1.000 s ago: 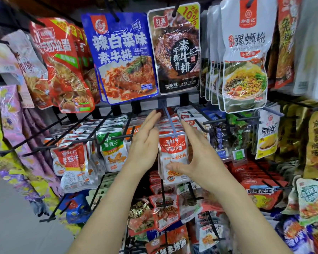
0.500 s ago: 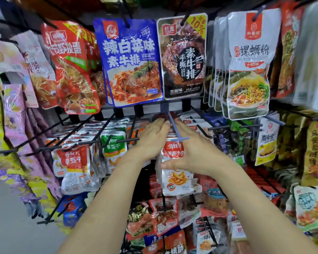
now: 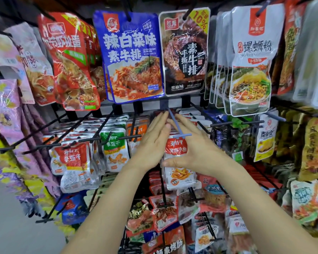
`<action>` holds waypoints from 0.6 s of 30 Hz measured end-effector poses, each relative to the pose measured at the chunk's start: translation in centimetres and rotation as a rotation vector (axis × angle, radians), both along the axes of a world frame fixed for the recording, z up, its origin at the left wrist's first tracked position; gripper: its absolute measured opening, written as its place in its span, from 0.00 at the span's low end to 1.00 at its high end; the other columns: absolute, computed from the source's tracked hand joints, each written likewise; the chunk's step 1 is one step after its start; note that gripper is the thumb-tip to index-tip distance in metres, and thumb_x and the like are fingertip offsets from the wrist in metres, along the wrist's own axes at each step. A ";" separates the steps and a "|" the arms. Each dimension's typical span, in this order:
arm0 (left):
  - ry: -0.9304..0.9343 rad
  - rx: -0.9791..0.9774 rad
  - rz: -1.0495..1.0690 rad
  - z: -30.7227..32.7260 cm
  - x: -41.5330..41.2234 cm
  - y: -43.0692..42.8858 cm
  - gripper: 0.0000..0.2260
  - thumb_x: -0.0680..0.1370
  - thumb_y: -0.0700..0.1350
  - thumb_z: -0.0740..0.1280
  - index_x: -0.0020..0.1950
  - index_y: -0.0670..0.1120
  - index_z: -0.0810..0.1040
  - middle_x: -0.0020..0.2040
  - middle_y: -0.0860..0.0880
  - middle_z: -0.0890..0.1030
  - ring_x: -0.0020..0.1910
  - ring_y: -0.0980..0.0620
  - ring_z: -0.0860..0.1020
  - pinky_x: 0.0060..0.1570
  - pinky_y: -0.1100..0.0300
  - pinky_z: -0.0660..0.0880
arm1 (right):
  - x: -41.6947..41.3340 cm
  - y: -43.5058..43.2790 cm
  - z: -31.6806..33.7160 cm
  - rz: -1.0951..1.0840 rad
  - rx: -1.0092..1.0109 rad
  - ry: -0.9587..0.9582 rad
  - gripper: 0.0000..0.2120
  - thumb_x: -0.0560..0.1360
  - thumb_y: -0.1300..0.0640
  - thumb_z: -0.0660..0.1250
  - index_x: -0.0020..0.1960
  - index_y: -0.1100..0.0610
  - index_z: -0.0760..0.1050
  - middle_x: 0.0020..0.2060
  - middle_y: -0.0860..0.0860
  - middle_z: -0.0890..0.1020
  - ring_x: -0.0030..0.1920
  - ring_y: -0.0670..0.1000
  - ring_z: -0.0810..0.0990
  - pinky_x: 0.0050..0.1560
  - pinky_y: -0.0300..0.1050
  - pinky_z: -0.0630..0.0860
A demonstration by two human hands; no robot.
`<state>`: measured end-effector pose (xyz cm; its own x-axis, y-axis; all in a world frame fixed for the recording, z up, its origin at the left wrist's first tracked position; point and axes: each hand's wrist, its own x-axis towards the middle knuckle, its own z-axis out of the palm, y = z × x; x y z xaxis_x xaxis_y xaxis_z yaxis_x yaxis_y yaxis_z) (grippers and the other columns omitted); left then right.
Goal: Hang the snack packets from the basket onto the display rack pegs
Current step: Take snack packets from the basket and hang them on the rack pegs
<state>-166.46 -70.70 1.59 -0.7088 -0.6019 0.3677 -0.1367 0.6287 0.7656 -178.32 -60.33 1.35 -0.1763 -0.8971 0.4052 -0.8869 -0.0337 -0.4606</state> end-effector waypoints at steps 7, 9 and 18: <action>0.106 -0.208 -0.020 -3.4 3.0 2.4 0.28 0.79 0.44 0.67 0.73 0.64 0.62 0.77 0.67 0.49 0.75 0.67 0.48 0.73 0.57 0.53 | 1.4 2.6 -4.6 -0.148 -0.403 0.172 0.27 0.74 0.46 0.68 0.69 0.55 0.69 0.73 0.53 0.66 0.71 0.55 0.67 0.62 0.62 0.72; 0.050 -0.324 0.019 -4.1 3.0 2.3 0.26 0.78 0.46 0.68 0.73 0.59 0.64 0.78 0.64 0.47 0.77 0.63 0.46 0.72 0.61 0.51 | 1.5 2.5 -5.4 -0.213 -0.442 0.215 0.27 0.72 0.51 0.72 0.69 0.54 0.69 0.70 0.55 0.68 0.69 0.57 0.68 0.60 0.64 0.72; 0.014 -0.398 0.037 -4.0 3.7 2.5 0.29 0.78 0.48 0.68 0.76 0.60 0.59 0.78 0.62 0.47 0.78 0.59 0.47 0.75 0.54 0.54 | 3.4 5.0 -5.1 -0.265 -0.306 0.107 0.29 0.75 0.51 0.69 0.74 0.51 0.66 0.71 0.52 0.65 0.67 0.51 0.68 0.63 0.42 0.66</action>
<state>-162.72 -68.15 -2.46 -0.6829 -0.4351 0.5868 -0.1558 0.8715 0.4650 -174.92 -55.32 -3.74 -0.3270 -0.6618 0.6746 -0.9257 0.0809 -0.3694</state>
